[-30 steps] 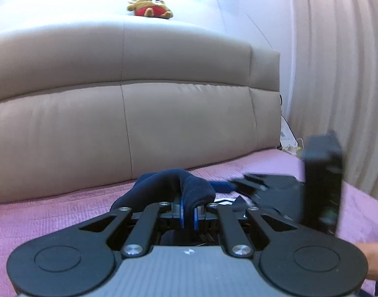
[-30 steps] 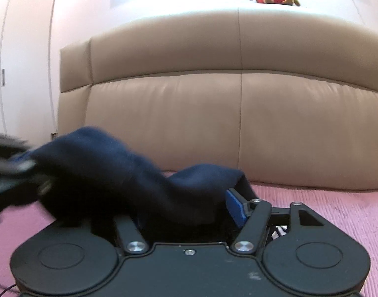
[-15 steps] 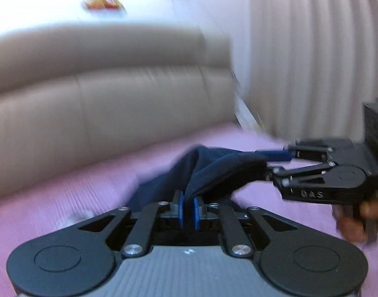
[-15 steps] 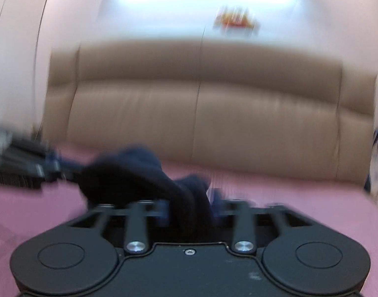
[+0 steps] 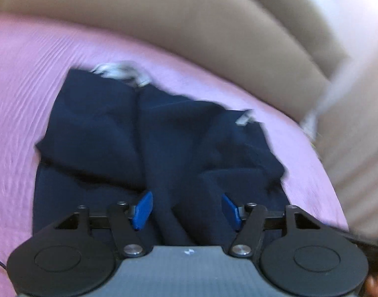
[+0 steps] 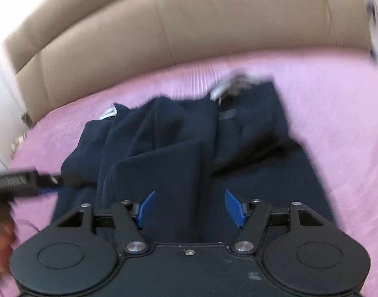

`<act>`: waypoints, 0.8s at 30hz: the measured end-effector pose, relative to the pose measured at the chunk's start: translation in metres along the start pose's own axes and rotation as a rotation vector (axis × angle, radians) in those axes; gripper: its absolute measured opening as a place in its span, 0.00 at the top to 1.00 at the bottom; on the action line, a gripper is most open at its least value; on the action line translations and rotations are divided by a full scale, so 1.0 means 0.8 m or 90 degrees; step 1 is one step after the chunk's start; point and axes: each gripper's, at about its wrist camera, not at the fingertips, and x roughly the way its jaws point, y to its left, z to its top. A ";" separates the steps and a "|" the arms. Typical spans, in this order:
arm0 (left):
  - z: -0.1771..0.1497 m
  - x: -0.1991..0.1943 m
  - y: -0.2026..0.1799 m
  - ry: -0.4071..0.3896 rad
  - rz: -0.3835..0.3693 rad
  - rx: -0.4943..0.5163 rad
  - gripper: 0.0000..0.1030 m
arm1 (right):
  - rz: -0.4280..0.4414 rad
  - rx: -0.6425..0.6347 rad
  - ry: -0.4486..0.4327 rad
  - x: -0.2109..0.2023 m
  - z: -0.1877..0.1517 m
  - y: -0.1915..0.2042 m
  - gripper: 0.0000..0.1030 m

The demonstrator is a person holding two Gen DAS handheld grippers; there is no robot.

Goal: Fold large clothes

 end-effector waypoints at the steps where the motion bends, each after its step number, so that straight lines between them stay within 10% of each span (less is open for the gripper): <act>1: 0.002 0.010 0.008 0.005 -0.006 -0.032 0.44 | 0.015 0.031 0.021 0.011 0.003 -0.005 0.27; 5: 0.004 0.048 0.024 0.045 -0.023 -0.082 0.53 | 0.028 0.092 0.052 0.045 0.009 -0.016 0.29; 8: -0.001 0.064 0.017 0.068 -0.008 -0.052 0.87 | 0.062 0.098 0.081 0.068 0.015 -0.010 0.93; 16: 0.030 -0.066 0.083 -0.225 -0.200 -0.175 1.00 | 0.135 0.150 -0.144 -0.049 0.069 -0.051 0.93; 24: -0.017 -0.047 0.123 -0.099 -0.141 -0.153 0.91 | 0.144 0.236 -0.034 -0.025 0.011 -0.109 0.63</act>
